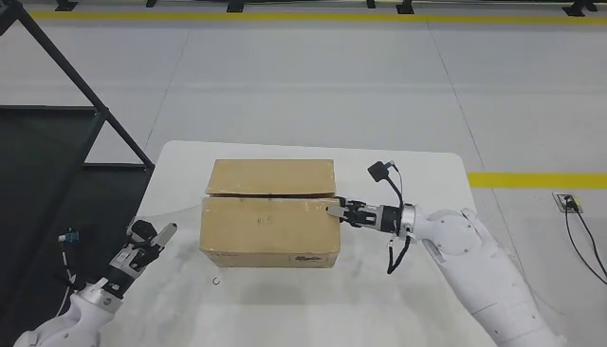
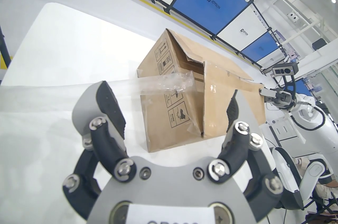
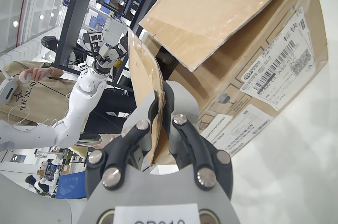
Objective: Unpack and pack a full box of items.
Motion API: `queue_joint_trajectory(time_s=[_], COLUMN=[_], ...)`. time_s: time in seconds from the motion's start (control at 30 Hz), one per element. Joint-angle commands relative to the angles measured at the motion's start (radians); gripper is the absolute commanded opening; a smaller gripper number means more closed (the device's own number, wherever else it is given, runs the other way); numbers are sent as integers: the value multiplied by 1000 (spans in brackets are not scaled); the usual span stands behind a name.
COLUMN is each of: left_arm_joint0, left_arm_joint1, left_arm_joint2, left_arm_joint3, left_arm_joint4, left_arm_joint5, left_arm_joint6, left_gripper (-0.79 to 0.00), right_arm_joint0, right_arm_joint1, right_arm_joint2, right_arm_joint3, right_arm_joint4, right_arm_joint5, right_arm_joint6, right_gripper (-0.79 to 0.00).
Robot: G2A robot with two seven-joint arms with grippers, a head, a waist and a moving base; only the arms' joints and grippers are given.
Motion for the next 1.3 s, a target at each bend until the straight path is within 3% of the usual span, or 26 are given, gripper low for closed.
queue_joint_trajectory(time_s=[0.0,0.53,1.27], left_arm_joint0=[4,19,37], left_arm_joint1=[0,5,11], left_arm_joint2=[1,17,24], left_arm_joint3=[-2,-13,-22], left_arm_joint4=[-1,15,23], left_arm_joint5=[0,-11,-15], left_arm_joint6=[2,-3,12], left_gripper=[0,0,0], right_arm_joint0=[-8,-116,-178], right_arm_joint1=[2,32,70], right_arm_joint2=[6,83,168], right_arm_joint3=[-4,-104,-196], right_arm_joint4=[1,-26,-70], right_arm_joint5=[-3,-9,19], right_arm_joint6=[-4,-49,2], right_gripper=[-785,-785,-785])
